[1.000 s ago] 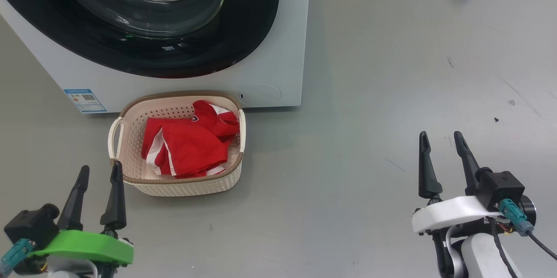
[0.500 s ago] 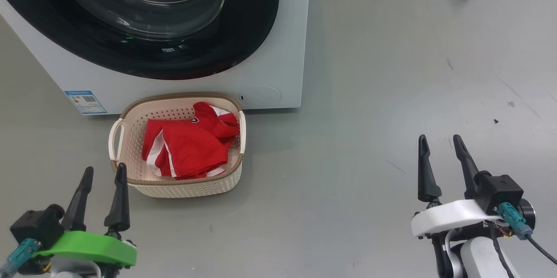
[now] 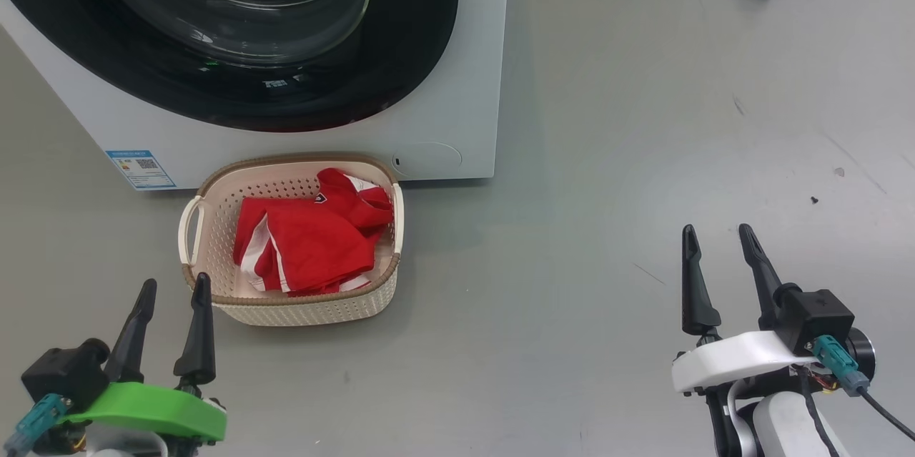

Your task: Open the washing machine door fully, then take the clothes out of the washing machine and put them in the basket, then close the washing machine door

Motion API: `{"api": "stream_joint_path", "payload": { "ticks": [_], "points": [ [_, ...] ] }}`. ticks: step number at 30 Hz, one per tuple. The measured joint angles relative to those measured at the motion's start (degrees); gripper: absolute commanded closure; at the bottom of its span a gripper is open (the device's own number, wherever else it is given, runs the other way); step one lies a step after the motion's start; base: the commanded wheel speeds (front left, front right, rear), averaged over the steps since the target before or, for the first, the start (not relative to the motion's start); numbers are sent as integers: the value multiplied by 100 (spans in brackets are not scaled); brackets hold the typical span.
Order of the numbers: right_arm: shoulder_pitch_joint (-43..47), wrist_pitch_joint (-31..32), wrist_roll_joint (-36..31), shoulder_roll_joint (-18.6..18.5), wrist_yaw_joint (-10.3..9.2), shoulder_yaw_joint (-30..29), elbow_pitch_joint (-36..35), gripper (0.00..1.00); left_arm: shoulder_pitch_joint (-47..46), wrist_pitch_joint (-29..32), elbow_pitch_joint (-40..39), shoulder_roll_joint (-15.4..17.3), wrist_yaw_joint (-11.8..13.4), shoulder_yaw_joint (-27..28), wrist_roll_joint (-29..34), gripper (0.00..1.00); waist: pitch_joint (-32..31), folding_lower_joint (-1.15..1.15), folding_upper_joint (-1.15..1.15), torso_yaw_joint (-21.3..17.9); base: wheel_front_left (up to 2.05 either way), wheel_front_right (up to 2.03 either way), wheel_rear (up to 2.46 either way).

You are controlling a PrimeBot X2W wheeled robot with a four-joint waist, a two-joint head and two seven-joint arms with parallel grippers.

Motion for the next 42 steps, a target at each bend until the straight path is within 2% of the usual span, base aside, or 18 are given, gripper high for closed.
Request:
{"api": "stream_joint_path", "payload": {
  "ticks": [13,14,19,25,42],
  "points": [
    [5,0,0,1,-41,9,-27,0,2,0,26,4,0,-23,-52,0,12,0,0,3,0,0,0],
    [7,4,2,5,-38,10,8,100,3,1,60,-8,0,-31,-52,100,12,0,0,3,0,0,0],
    [186,26,16,65,-35,36,282,100,119,2,307,-208,0,-115,-54,100,12,0,0,3,0,0,0],
    [277,33,263,68,21,70,219,100,144,60,298,-237,0,-94,-320,100,-7,0,0,7,0,0,0],
    [367,222,1730,60,169,-124,100,100,147,410,257,-367,0,120,-1260,100,-124,0,0,43,0,0,0]
  ]
}}
